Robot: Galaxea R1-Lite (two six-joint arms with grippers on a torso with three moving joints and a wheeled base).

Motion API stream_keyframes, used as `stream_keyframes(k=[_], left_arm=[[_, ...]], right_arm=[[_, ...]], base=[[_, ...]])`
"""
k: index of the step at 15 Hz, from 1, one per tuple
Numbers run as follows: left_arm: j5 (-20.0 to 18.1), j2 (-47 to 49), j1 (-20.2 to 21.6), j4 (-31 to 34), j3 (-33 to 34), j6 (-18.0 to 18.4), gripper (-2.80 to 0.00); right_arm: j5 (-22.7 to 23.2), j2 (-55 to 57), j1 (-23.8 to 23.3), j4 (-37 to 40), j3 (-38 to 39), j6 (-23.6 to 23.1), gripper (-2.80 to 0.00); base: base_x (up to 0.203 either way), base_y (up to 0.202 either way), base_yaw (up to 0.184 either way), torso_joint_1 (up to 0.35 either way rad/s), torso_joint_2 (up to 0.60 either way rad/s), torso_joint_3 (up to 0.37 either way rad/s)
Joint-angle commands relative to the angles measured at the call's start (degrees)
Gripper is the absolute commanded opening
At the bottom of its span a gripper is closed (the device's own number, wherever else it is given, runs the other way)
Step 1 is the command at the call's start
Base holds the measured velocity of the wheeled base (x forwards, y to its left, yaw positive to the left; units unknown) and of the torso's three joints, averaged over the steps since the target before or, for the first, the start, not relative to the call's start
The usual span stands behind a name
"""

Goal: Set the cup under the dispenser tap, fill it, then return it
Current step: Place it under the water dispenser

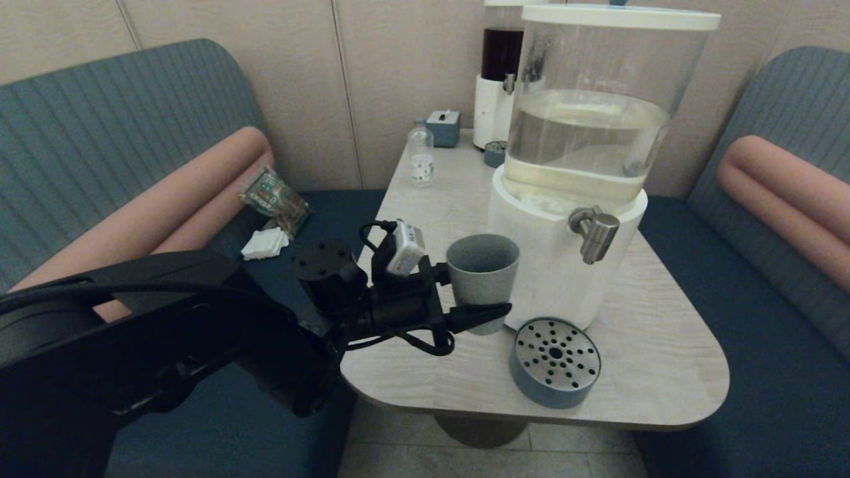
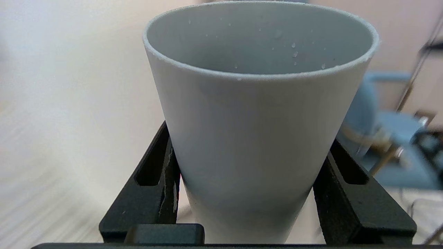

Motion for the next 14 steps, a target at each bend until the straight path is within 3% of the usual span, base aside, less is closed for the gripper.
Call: stream_keyframes(k=[1, 4, 14], left_arm=[[3.5, -1.6, -5.5, -0.5, -0.5, -0.2, -2.8], [5.9, 1.9, -8.0, -0.5, -3.9, -0.6, -2.8], [6.1, 11.6, -8.1, -0.5, -11.3, -0.7, -2.8]], right_arm=[[0.0, 0.0, 0.0, 0.0, 0.1, -0.1, -2.8], [0.0, 0.0, 0.0, 0.0, 0.1, -0.1, -2.8], [0.0, 0.0, 0.0, 0.0, 0.1, -0.1, -2.8]], base=[[0.0, 0.0, 0.0, 0.0, 0.0, 0.0], [0.0, 0.0, 0.0, 0.0, 0.0, 0.0], [0.0, 0.0, 0.0, 0.0, 0.0, 0.0]])
